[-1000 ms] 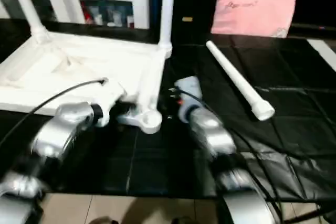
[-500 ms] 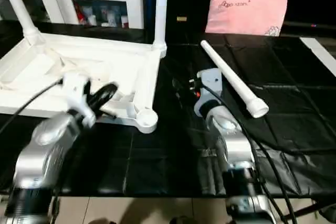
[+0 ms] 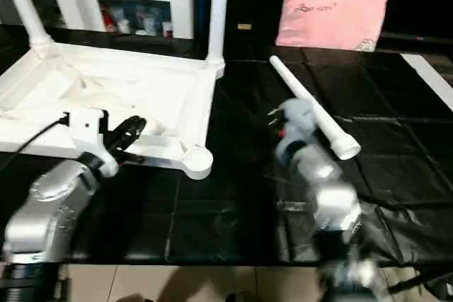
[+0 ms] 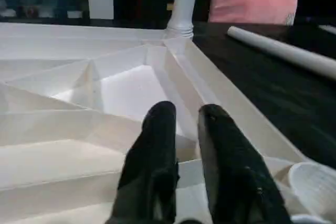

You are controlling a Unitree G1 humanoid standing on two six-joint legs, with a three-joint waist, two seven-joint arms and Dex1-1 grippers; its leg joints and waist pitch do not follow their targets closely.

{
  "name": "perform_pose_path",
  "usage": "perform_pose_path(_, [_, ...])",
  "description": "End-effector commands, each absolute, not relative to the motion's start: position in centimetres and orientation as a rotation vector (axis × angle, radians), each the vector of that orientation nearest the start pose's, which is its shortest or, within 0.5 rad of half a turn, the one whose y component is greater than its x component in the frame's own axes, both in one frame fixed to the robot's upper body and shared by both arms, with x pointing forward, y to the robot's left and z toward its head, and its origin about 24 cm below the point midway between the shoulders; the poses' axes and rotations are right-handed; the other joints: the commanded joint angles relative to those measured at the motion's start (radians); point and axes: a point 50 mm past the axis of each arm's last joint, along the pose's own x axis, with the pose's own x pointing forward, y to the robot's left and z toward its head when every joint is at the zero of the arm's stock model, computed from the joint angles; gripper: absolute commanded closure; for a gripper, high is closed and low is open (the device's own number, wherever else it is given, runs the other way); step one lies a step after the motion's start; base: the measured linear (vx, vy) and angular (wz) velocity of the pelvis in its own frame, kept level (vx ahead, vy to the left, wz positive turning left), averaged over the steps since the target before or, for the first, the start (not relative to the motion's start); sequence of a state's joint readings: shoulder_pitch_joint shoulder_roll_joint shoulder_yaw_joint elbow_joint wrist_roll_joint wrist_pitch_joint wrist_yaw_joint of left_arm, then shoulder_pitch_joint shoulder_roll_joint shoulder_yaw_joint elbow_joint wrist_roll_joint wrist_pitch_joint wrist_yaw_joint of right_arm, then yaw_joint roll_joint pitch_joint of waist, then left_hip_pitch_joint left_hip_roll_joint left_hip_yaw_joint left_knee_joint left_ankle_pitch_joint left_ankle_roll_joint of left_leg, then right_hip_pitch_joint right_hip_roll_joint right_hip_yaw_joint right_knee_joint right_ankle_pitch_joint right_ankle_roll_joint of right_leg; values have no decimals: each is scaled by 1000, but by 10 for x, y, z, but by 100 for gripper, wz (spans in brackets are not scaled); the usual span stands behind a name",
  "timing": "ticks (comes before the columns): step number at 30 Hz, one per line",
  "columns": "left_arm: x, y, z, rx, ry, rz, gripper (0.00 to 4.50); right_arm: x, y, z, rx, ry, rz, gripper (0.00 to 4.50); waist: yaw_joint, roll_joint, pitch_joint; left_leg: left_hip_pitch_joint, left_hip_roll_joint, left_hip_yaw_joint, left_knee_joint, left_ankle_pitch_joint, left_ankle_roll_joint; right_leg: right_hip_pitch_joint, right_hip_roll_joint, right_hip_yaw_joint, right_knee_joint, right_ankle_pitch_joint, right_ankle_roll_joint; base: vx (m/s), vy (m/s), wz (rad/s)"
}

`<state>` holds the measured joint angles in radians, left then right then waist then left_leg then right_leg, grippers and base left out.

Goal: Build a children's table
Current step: Rotate table base, then pick table leg

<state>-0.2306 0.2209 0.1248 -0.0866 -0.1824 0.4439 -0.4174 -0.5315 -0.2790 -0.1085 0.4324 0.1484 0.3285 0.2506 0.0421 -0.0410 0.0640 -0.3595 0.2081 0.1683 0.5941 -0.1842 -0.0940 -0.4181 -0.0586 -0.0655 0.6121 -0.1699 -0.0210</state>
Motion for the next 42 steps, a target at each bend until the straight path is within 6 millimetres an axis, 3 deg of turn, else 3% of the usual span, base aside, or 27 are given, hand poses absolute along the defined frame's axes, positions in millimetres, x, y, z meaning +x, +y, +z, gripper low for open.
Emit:
perform_pose_path(1, [285, 186, 95, 5, 122, -397, 329, 356, -219, 84, -74, 239, 125, 0, 3, 21, -73, -2, 3, 5, -57, -177, 16, 57, -51, 42, -73, -222, -122, 0, 0, 0])
perform_pose_path(2, [283, 188, 95, 17, 128, -410, 329, 360, -229, 87, -99, 252, 110, 0, 3, 16, -74, -2, 1, 6, -56, -174, 20, 62, -49, 41, -71, -196, -141, 0, 0, 0])
perform_pose_path(4, [278, 193, 98, 42, 138, -431, 318, 365, -247, 92, -130, 276, 75, 0, 7, 19, -77, -1, 2, 7, -51, -171, 29, 62, -52, 39, -67, -181, -171, 0, 0, 0])
perform_pose_path(7, [274, 196, 105, 64, 130, -465, 296, 370, -265, 97, -164, 308, 37, 0, 10, 20, -78, -4, 5, 6, -50, -156, 40, 64, -53, 36, -64, -167, -186, 0, 0, 0])
perform_pose_path(11, [263, 201, 120, 116, 130, -552, 267, 375, -281, 103, -176, 359, 13, 0, 15, 25, -74, -3, 5, 4, -49, -206, 33, 60, -53, 32, -65, -208, -213, 0, 0, 0])
perform_pose_path(13, [260, 202, 123, 127, 136, -576, 244, 376, -284, 104, -174, 366, 4, 0, 18, 28, -71, -2, 6, 4, -48, -236, 28, 58, -55, 32, -66, -243, -213, 0, 0, 0])
perform_pose_path(15, [252, 205, 129, 161, 161, -616, 222, 376, -287, 104, -200, 391, -18, 0, 26, 39, -67, -3, 4, 1, -48, -254, 22, 56, -56, 30, -67, -279, -207, 0, 0, 0])
perform_pose_path(16, [251, 205, 130, 163, 164, -617, 222, 377, -287, 104, -200, 393, -16, 0, 26, 37, -67, -4, 4, 1, -48, -262, 19, 56, -56, 30, -67, -288, -207, 0, 0, 0])
perform_pose_path(18, [246, 209, 133, 191, 191, -629, 200, 376, -289, 101, -212, 426, -30, 0, 35, 47, -66, -3, 2, 0, -48, -268, 19, 54, -55, 29, -68, -299, -204, 0, 0, 0])
perform_pose_path(19, [244, 210, 134, 199, 198, -633, 191, 375, -291, 101, -213, 436, -39, 0, 36, 46, -68, -2, 4, 0, -47, -270, 17, 54, -55, 30, -67, -296, -205, 0, 0, 0])
perform_pose_path(25, [235, 217, 140, 246, 257, -648, 145, 371, -295, 91, -183, 509, -55, 0, 54, 58, -49, -3, 1, -2, -51, -316, 15, 44, -53, 29, -71, -357, -192, 0, 0, 0])
perform_pose_path(31, [226, 219, 139, 252, 303, -661, 145, 366, -297, 82, -147, 535, -71, 0, 59, 65, -42, -5, -2, -1, -51, -306, 26, 42, -52, 29, -73, -374, -183, 0, 0, 0])
perform_pose_path(33, [224, 219, 140, 255, 311, -665, 145, 363, -299, 78, -142, 556, -81, 0, 59, 81, -32, -8, 0, -4, -54, -312, 25, 39, -52, 28, -72, -376, -184, 0, 0, 0])
perform_pose_path(35, [224, 219, 140, 258, 315, -668, 145, 361, -301, 75, -138, 569, -91, 0, 57, 74, -34, -6, -1, -3, -53, -320, 26, 40, -51, 28, -74, -378, -184, 0, 0, 0])
perform_pose_path(36, [223, 218, 139, 261, 320, -674, 145, 359, -303, 73, -125, 579, -103, 0, 57, 78, -29, -8, -2, -3, -54, -314, 29, 39, -50, 28, -73, -367, -188, 0, 0, 0])
perform_pose_path(42, [221, 219, 140, 268, 339, -690, 145, 351, -309, 64, -77, 612, -126, 0, 56, 83, -26, -9, -3, -1, -53, -299, 41, 39, -48, 27, -73, -352, -199, 0, 0, 0])
